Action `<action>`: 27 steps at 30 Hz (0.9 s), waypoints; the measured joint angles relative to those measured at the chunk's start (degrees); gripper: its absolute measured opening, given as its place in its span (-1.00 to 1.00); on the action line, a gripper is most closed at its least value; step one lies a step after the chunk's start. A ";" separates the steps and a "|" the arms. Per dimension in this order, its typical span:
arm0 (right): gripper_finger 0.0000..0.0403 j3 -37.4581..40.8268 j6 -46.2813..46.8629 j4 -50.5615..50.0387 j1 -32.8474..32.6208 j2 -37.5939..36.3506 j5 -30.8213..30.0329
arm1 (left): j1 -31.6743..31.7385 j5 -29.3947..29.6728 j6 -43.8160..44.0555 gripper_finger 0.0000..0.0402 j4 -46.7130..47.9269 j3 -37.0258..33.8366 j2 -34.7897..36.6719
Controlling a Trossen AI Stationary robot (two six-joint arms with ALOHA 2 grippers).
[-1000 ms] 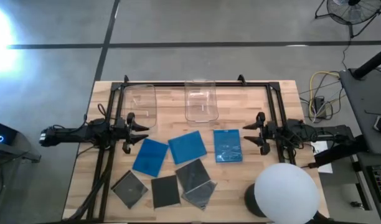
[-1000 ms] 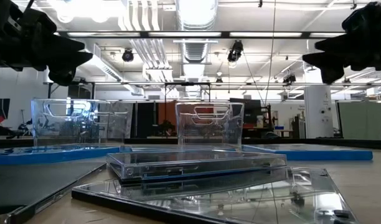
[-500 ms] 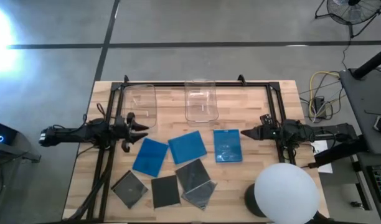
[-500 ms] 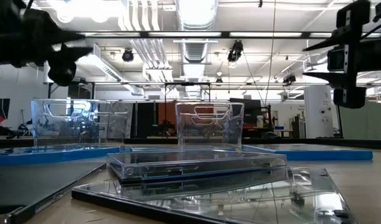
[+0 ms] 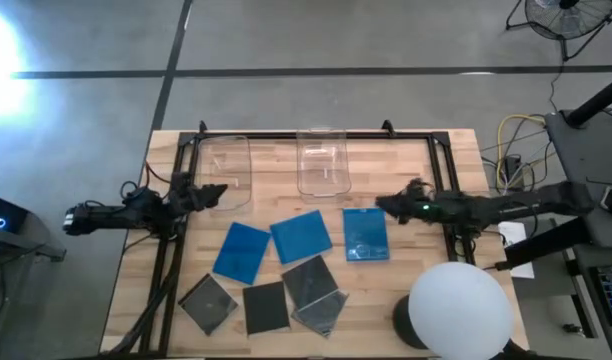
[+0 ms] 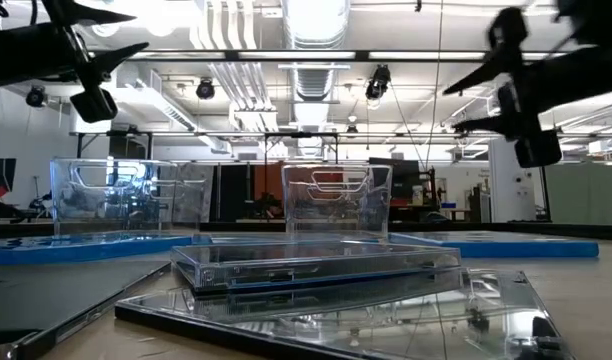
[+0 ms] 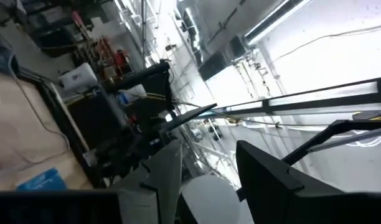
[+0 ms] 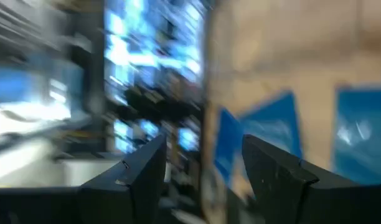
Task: Pick & place jewel cases by type
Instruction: Put the black CD case into the left transparent bin
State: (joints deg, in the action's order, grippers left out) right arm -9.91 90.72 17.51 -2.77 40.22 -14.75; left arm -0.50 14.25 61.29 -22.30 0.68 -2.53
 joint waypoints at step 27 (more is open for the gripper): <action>0.01 -36.69 -10.02 -19.78 -11.07 55.37 31.12 | -15.14 -15.65 -14.23 -0.51 49.15 35.22 -40.93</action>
State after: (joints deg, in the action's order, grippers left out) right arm -46.61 80.70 -2.27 -13.83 95.59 16.37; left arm -15.64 -1.40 47.06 26.85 35.90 -43.46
